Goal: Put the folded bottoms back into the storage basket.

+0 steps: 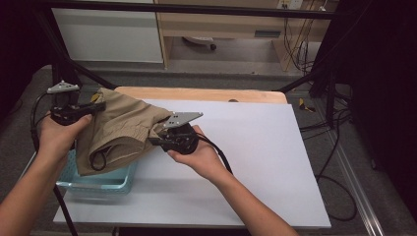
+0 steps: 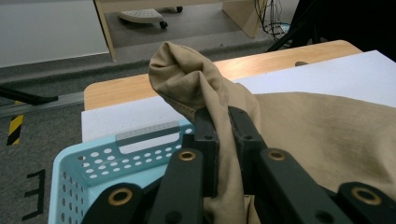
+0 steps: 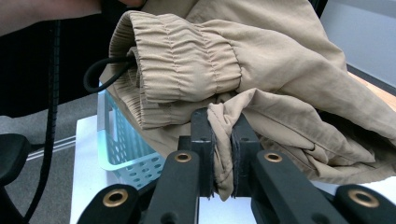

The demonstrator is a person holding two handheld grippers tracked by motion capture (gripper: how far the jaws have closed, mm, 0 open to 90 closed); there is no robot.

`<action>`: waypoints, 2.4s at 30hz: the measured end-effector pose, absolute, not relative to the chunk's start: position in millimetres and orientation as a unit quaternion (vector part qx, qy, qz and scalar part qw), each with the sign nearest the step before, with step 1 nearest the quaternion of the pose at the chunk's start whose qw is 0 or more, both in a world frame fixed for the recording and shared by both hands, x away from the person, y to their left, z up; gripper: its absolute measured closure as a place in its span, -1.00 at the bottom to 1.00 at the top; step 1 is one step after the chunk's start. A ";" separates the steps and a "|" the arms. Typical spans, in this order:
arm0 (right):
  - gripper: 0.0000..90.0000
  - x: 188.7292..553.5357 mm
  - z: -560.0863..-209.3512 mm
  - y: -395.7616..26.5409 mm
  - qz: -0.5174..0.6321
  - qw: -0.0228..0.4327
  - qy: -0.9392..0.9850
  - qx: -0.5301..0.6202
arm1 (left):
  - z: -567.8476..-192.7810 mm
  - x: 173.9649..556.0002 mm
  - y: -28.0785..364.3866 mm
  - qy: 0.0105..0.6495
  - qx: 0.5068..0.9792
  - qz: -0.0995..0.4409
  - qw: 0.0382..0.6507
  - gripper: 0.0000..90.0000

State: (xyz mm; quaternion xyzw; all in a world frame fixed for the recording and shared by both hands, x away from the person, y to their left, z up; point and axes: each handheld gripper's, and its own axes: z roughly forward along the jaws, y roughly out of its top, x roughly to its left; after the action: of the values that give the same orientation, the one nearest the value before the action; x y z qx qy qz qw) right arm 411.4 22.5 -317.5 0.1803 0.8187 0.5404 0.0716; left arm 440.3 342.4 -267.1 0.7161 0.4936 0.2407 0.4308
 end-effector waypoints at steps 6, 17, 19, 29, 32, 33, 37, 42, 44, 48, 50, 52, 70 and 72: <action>0.85 407.6 -317.8 27.3 0.550 0.072 0.812 0.182 | -265.4 439.2 349.1 0.498 0.714 0.244 0.428 0.85; 0.85 403.0 -315.1 37.7 0.546 0.079 0.816 0.174 | -265.2 435.0 358.2 0.502 0.710 0.244 0.430 0.85; 0.85 403.0 -314.8 39.3 0.547 0.078 0.816 0.173 | -264.3 434.1 360.6 0.502 0.709 0.245 0.430 0.85; 0.85 400.8 -318.8 53.7 0.548 0.072 0.816 0.169 | -264.6 429.9 369.2 0.506 0.711 0.247 0.422 0.85; 0.85 399.5 -320.2 57.0 0.551 0.071 0.814 0.169 | -266.1 429.3 373.7 0.508 0.710 0.246 0.421 0.85; 0.85 399.5 -321.0 58.0 0.551 0.072 0.814 0.169 | -267.0 429.1 374.5 0.510 0.709 0.246 0.420 0.85; 0.85 397.9 -323.2 60.7 0.553 0.071 0.812 0.172 | -270.6 428.4 377.4 0.512 0.710 0.247 0.416 0.85; 0.85 395.5 -324.4 63.0 0.557 0.068 0.809 0.172 | -273.8 429.2 378.6 0.505 0.719 0.249 0.408 0.85; 0.85 394.6 -325.0 64.2 0.558 0.068 0.810 0.170 | -273.0 428.8 379.8 0.506 0.717 0.250 0.410 0.85; 0.85 392.8 -326.6 67.0 0.560 0.065 0.808 0.171 | -270.7 428.7 381.7 0.506 0.717 0.253 0.408 0.85; 0.85 391.6 -327.6 68.9 0.562 0.063 0.806 0.172 | -270.2 428.7 382.4 0.506 0.716 0.255 0.408 0.85; 0.85 390.6 -329.0 71.1 0.562 0.064 0.807 0.170 | -270.5 428.7 383.7 0.508 0.715 0.257 0.406 0.85; 0.85 380.9 -350.3 88.3 0.545 0.071 0.819 0.162 | -276.8 429.6 398.4 0.522 0.708 0.269 0.392 0.85; 0.85 379.7 -353.1 88.3 0.546 0.073 0.818 0.162 | -275.9 430.0 400.2 0.525 0.703 0.271 0.395 0.85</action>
State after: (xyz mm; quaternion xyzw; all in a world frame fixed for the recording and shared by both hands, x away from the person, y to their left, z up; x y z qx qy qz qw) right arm 379.7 88.3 -353.1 0.1622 0.8185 0.5463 0.0726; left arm 430.0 400.2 -275.9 0.7034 0.5251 0.2706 0.3953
